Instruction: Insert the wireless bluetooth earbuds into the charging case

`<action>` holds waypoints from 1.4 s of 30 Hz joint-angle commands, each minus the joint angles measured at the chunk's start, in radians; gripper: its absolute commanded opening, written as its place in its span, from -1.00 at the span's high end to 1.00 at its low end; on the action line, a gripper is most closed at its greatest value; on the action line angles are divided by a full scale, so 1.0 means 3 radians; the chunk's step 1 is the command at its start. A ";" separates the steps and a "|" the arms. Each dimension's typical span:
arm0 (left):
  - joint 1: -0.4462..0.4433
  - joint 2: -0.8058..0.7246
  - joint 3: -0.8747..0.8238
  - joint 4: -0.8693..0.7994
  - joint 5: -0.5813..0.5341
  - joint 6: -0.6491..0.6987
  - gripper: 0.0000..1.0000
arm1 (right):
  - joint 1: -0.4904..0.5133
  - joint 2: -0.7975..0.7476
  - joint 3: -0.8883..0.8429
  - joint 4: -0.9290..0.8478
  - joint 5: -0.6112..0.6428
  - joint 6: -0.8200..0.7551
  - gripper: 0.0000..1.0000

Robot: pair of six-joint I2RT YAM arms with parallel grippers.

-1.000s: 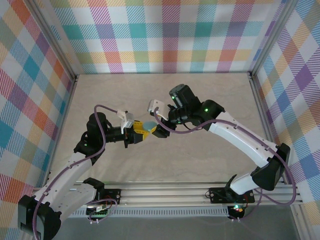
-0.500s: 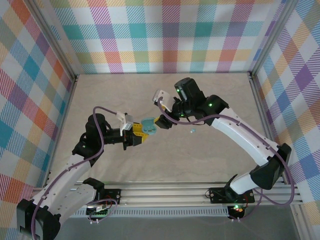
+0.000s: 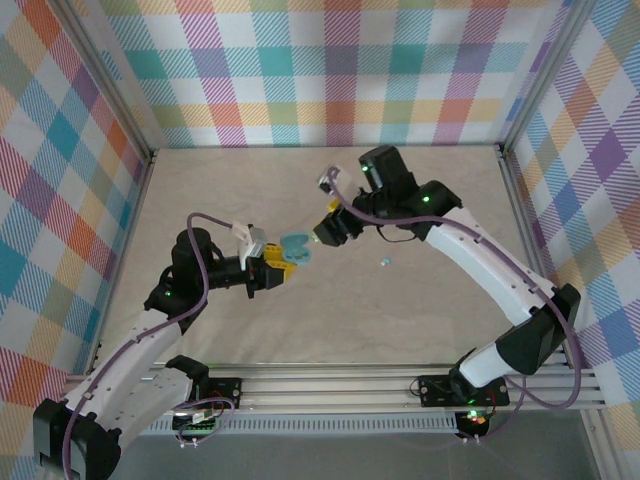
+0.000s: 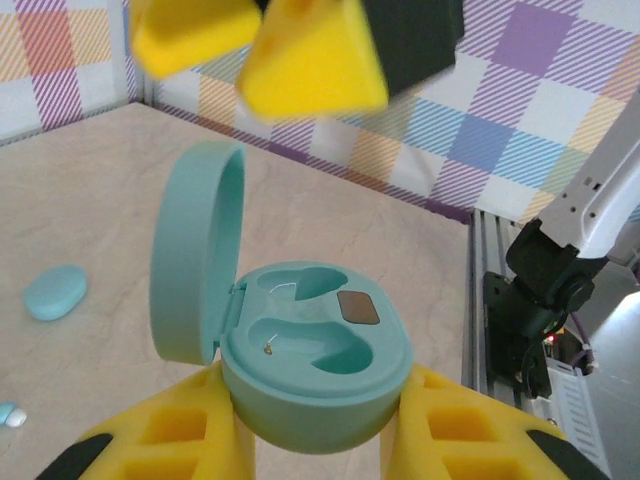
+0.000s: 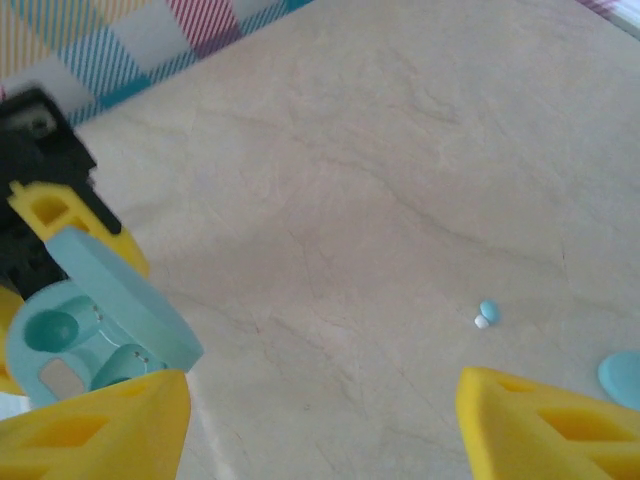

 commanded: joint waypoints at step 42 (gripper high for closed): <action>0.0077 -0.0075 0.0069 -0.0485 -0.0198 0.0223 0.54 | -0.1017 0.0933 -0.1501 0.0444 0.0645 0.2589 0.27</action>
